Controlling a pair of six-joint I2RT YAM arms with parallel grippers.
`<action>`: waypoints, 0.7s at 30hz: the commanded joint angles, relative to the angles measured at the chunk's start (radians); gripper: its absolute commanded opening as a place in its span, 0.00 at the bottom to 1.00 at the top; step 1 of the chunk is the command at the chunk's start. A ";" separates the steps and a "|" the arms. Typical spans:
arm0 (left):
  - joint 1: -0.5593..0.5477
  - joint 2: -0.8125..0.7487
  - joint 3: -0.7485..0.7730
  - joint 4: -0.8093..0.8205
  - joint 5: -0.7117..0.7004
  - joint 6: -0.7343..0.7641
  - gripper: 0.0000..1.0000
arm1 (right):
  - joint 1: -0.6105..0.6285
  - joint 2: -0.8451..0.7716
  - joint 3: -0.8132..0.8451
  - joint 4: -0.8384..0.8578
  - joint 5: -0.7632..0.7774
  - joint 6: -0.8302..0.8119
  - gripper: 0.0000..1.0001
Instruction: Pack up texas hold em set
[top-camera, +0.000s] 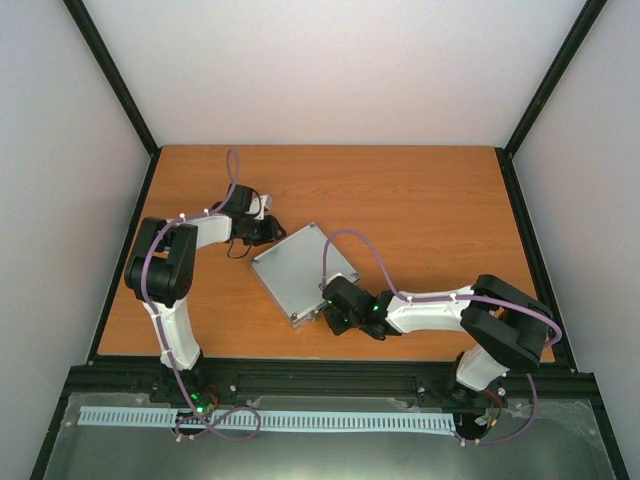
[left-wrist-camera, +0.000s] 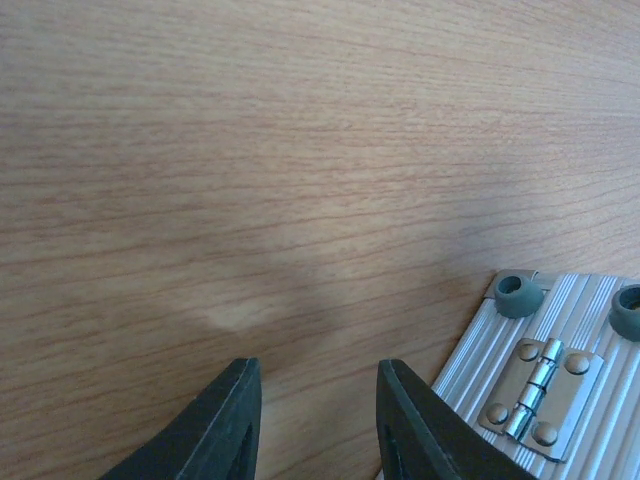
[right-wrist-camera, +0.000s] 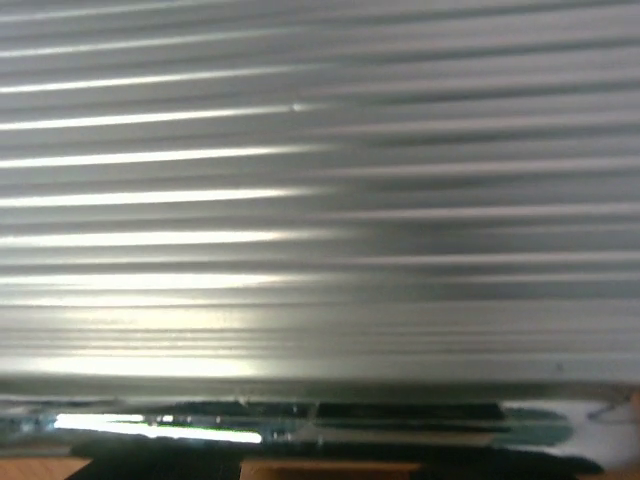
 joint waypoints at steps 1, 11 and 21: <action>-0.007 0.000 0.016 -0.041 0.001 0.018 0.34 | 0.000 0.036 0.009 0.039 0.006 0.008 0.44; -0.007 0.004 0.017 -0.041 0.002 0.019 0.34 | 0.000 0.008 -0.013 0.006 -0.025 0.036 0.20; -0.007 0.002 0.018 -0.042 0.002 0.019 0.34 | 0.000 -0.063 0.037 -0.096 0.016 -0.009 0.20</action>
